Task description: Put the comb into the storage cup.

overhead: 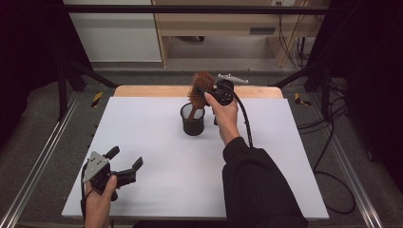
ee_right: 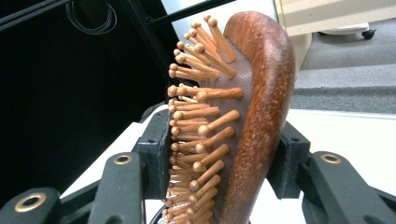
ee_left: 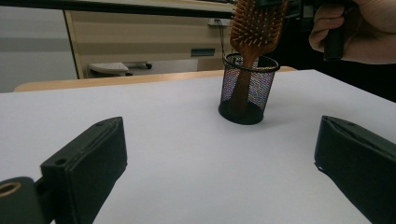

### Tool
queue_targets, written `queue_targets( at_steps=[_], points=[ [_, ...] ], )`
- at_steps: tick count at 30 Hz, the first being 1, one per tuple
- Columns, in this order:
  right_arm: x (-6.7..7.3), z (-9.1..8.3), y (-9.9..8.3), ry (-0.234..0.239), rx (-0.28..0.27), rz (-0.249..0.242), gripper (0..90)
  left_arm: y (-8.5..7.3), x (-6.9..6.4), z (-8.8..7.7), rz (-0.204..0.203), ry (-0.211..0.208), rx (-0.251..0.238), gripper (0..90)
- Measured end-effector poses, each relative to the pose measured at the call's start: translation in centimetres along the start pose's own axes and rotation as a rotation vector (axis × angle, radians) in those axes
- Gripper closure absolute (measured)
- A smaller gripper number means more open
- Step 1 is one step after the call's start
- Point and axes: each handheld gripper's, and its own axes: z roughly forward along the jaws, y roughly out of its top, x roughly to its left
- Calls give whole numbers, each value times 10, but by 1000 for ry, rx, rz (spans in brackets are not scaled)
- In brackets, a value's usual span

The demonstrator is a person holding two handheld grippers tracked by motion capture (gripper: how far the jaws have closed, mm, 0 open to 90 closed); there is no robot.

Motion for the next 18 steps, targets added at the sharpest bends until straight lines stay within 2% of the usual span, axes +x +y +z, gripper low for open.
queue_targets(
  at_steps=[7, 18],
  points=[
    [-6, -1, -1, 0, 2, 20, 481, 0, 0, 0, 0, -1, 2, 28],
    [-10, -3, -2, 0, 9, 20, 463, 0, 0, 1, -2, -6, 5, 28]
  ],
)
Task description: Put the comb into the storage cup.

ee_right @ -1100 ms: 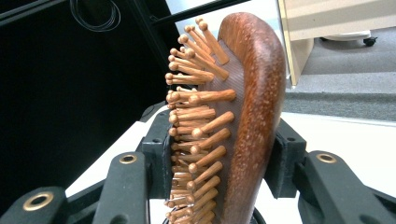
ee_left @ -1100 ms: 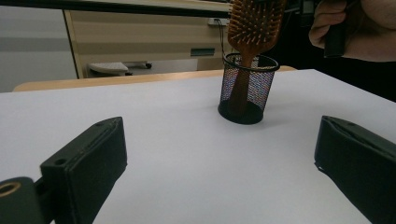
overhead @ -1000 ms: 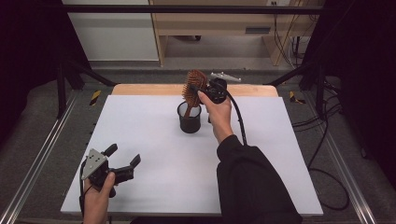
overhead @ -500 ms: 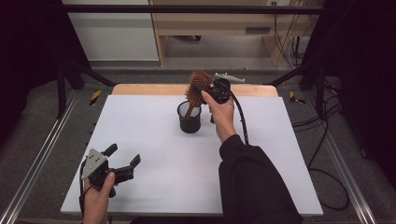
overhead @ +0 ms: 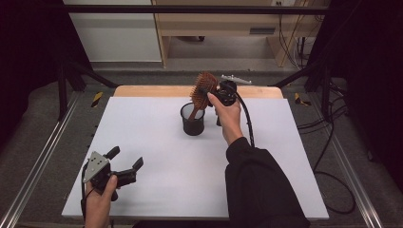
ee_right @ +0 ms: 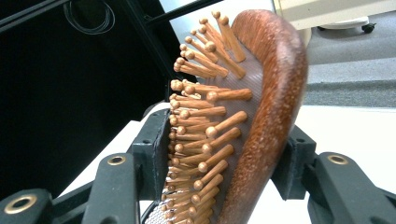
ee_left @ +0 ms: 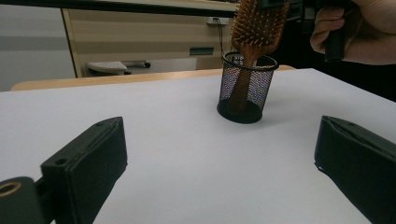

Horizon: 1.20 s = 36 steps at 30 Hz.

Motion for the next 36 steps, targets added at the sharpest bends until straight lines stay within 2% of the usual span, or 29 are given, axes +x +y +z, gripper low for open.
queue_targets(
  at_steps=[30, 36],
  points=[
    [-3, -2, 0, -7, 38, -24, 371, -1, 0, 1, 1, -7, 9, 28],
    [-2, -2, 0, -7, 45, -26, 318, 0, 0, 1, -1, -4, 7, 27]
  ],
)
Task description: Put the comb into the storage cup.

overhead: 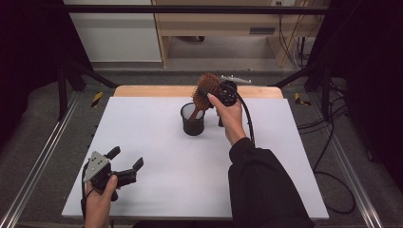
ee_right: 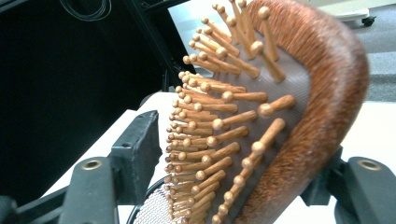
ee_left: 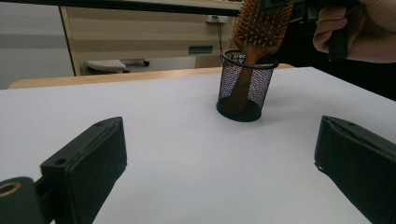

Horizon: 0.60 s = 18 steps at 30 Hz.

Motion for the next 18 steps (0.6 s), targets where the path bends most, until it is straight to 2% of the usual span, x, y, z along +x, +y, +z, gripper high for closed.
queue_targets(
  at_steps=[7, 18],
  points=[
    [1, 1, -1, -17, 13, -2, 207, 0, 0, 0, 0, 2, 1, 28],
    [3, 1, 0, -35, 32, -13, 136, 0, 0, 0, -2, 4, -1, 28]
  ],
)
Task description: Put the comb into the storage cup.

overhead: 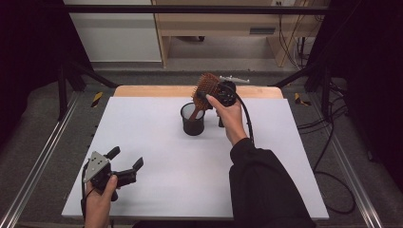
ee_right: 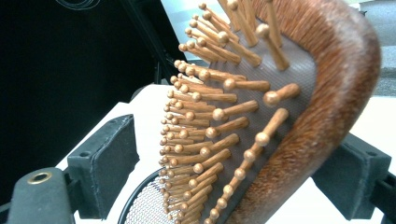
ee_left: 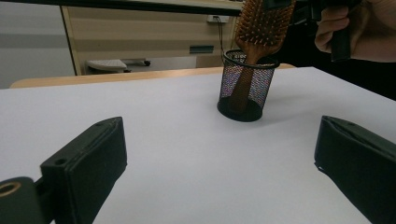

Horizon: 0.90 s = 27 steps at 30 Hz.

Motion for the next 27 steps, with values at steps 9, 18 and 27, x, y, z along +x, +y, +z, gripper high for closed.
queue_targets(
  at_steps=[9, 18, 27],
  points=[
    [0, -2, 1, -16, -2, -15, 112, 0, 0, 0, -2, 2, 0, 28],
    [1, -8, 5, -35, -28, -39, 98, 0, 1, 0, -1, 4, 0, 28],
    [-2, -20, 11, -36, -59, -54, 98, 0, 1, -1, -1, 7, -3, 28]
  ],
)
